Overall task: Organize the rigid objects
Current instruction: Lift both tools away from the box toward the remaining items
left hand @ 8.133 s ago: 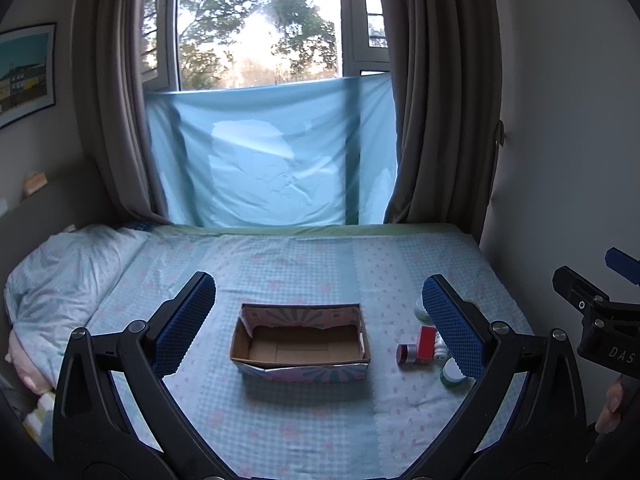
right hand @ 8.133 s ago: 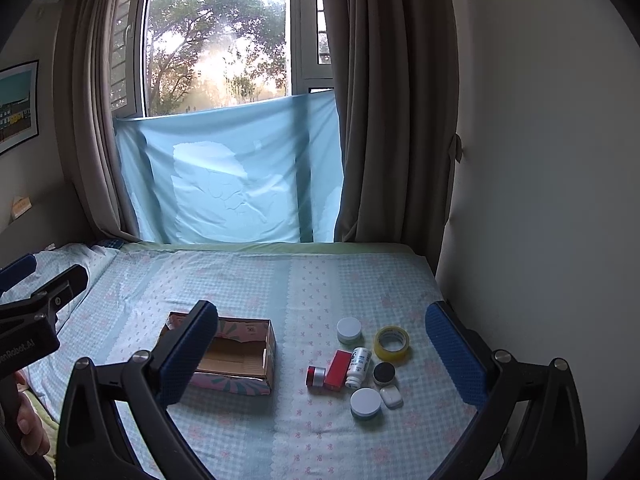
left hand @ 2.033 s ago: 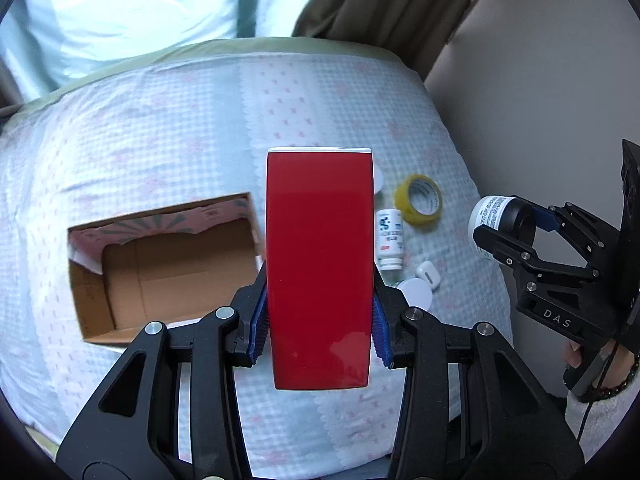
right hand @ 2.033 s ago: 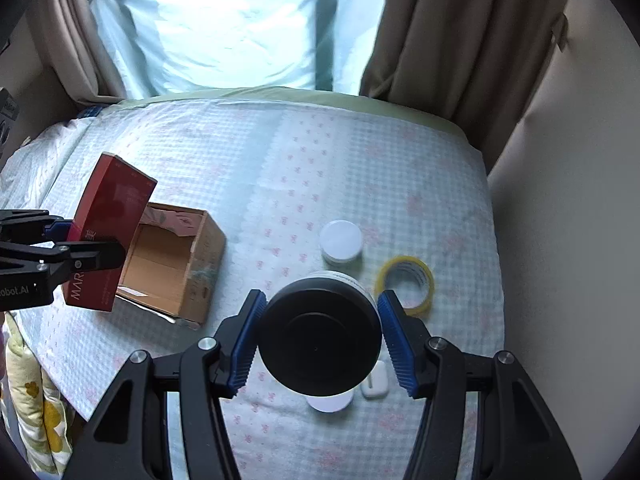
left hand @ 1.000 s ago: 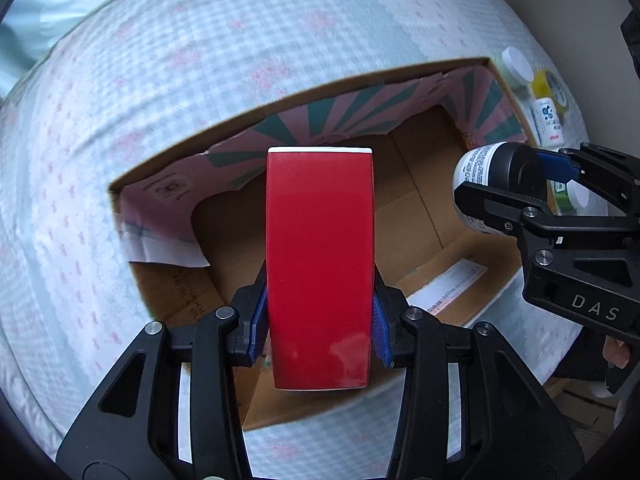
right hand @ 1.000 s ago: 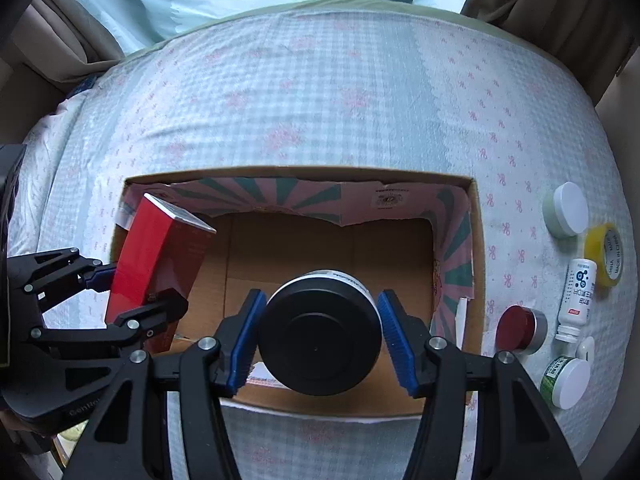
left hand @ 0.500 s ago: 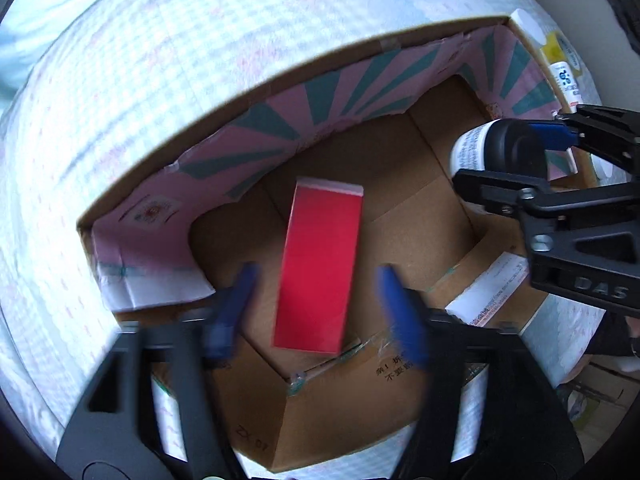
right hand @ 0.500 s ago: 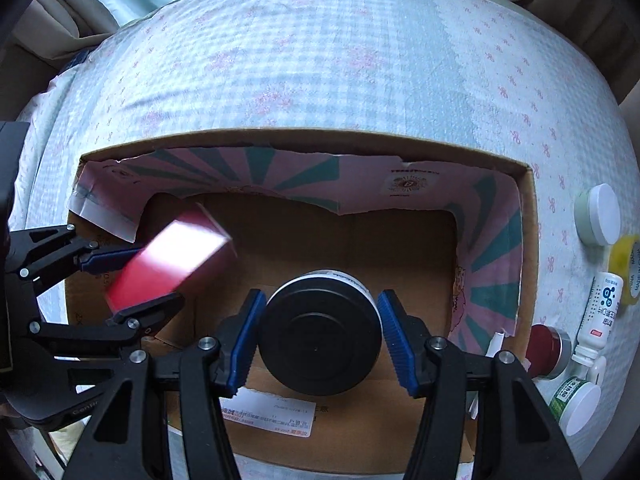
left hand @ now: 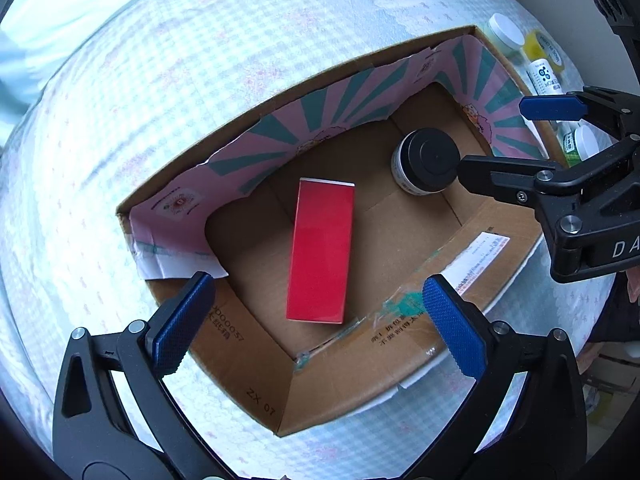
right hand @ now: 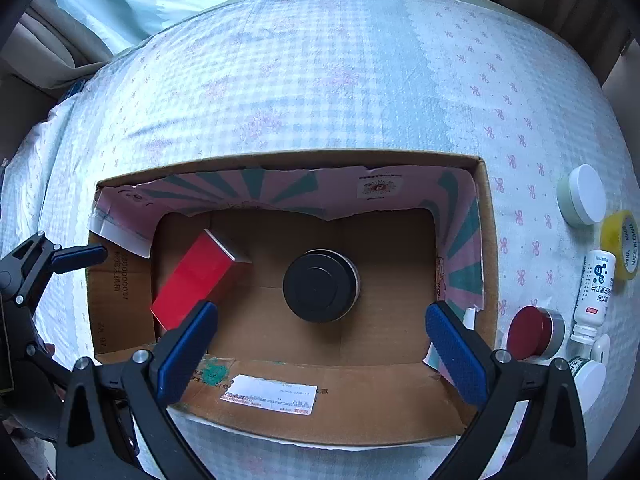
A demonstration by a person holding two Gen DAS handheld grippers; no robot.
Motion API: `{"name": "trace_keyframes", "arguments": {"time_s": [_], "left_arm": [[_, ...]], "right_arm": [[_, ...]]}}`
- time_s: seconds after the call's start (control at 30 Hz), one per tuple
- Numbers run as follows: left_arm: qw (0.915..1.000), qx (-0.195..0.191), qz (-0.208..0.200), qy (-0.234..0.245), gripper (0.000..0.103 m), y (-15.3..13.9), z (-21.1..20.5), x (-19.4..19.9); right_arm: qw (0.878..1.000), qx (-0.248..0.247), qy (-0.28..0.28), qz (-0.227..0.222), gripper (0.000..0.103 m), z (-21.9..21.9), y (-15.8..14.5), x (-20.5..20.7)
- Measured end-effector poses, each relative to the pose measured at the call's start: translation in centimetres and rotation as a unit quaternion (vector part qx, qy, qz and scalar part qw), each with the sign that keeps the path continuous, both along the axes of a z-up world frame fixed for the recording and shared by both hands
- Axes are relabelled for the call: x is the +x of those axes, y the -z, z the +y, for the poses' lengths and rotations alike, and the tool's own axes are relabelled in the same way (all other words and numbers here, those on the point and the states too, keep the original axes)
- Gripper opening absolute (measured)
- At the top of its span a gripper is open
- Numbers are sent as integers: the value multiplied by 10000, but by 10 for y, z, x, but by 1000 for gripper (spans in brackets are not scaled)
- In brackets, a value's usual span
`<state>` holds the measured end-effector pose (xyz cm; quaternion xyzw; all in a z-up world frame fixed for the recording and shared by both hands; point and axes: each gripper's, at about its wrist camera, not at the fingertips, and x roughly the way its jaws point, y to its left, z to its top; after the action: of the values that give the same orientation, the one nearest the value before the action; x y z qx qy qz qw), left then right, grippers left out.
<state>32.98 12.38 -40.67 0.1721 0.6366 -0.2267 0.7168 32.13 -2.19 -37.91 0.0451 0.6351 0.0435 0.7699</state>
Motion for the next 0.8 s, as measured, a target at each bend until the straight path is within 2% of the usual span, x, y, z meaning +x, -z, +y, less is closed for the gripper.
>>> {"name": "trace_keyframes", "arguments": {"time_s": [0.23,0.43,0.6,0.8], "left_arm": [[9997,-144,-146,-139,103,-40,7,-12],[9987,-249,-374,-246,103,-85,17,-26],[9962,-331,-700,-403,103,-132,29,-43],[9905,-441,-1089,-710,103,-186,27,-71]], "right_arm": [[9999,-32,-34,-122,103,7,-25,-15],[9996,-57,-124,-232,103,13,-58,-28],[9988,-184,-181,-428,103,15,-98,-46],[9956,43,306,-885,103,-7,-155,-88]]}}
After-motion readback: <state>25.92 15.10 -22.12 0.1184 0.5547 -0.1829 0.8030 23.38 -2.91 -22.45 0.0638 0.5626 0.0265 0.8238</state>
